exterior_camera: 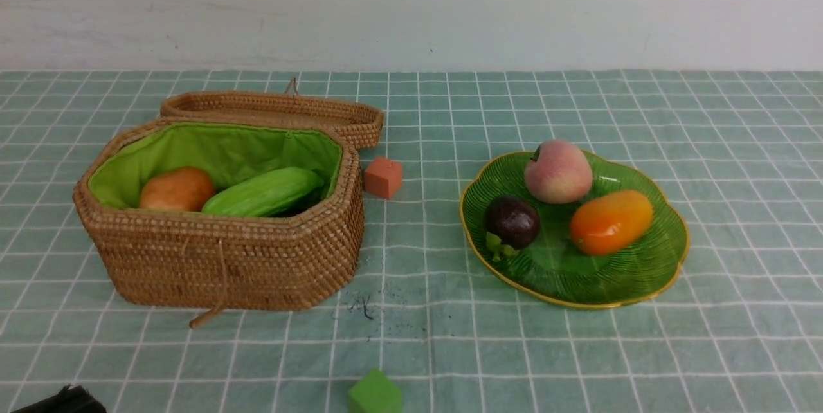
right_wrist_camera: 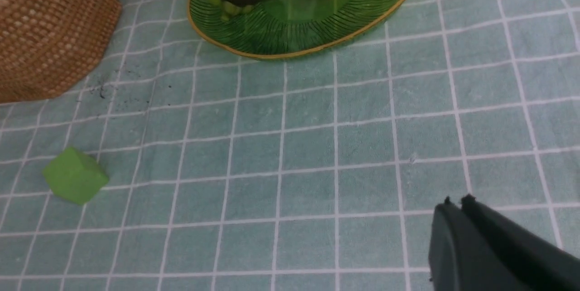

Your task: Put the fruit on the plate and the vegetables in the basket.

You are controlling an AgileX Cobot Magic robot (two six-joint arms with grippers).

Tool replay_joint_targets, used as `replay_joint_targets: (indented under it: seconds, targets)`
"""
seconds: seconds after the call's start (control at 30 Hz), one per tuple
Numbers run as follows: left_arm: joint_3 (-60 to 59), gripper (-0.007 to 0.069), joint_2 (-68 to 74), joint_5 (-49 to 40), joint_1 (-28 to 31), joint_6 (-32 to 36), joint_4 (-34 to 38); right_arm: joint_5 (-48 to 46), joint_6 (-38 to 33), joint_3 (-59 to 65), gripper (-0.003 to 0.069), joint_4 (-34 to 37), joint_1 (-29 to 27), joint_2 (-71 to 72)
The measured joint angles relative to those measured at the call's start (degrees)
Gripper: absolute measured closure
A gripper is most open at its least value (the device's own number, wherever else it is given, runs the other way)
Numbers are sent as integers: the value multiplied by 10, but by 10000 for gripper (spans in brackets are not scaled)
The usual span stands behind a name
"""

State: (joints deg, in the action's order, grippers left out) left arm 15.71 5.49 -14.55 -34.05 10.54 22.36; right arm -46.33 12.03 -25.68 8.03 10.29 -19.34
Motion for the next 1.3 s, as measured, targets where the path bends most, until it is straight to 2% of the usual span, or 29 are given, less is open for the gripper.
replay_joint_targets:
  seconds: [0.17, 0.3, 0.43, 0.53, 0.77, 1.3]
  targets:
    - [0, 638, 0, 0, 0, 0, 0, -6, 0, 3, 644, -2, 0, 0]
    - [0, 638, 0, 0, 0, 0, 0, 5, 0, 6, 644, -37, 0, 1]
    - [0, 638, 0, 0, 0, 0, 0, 66, -14, 47, 671, -44, -10, 33]
    - [0, 638, 0, 0, 0, 0, 0, 160, -51, 138, 677, -42, -37, 102]
    - [0, 638, 0, 0, 0, 0, 1, 220, -72, 261, 678, -34, -65, 199]
    - [-4, 634, 0, -4, 0, 0, 2, 231, -72, 264, 673, -25, -68, 200]
